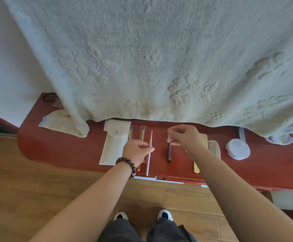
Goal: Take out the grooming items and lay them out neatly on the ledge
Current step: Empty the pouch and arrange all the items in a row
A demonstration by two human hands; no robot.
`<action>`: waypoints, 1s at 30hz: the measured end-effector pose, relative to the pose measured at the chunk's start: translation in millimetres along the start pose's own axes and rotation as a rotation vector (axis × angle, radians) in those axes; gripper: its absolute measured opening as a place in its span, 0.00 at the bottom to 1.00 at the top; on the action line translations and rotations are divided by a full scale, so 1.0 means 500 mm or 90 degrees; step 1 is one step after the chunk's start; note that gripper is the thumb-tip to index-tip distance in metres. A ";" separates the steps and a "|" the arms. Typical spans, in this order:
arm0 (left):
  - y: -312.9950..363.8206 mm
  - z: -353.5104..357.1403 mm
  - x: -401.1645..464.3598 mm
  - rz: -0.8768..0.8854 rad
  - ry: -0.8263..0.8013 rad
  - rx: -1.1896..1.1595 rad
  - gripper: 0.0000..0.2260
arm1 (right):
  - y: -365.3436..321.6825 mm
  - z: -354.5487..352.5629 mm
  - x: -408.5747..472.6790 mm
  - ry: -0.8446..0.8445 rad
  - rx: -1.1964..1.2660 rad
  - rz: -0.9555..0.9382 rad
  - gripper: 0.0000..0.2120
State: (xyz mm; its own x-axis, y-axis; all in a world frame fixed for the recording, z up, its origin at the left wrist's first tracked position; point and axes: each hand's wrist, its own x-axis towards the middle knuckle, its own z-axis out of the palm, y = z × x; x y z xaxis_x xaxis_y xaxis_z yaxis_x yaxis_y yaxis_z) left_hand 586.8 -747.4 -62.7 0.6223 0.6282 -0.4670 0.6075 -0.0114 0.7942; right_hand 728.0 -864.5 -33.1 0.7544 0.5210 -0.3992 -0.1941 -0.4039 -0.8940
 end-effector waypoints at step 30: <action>-0.019 0.057 0.101 0.077 0.068 0.328 0.10 | 0.091 0.058 0.065 0.132 -0.368 0.015 0.10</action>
State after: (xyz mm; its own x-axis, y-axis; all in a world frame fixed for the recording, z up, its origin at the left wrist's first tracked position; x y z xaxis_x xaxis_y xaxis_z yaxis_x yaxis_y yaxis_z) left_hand 626.4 -737.7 -104.6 0.6657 0.6741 -0.3201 0.7145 -0.4521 0.5340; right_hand 725.9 -844.1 -92.5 0.8717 0.3731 -0.3178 0.1155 -0.7866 -0.6065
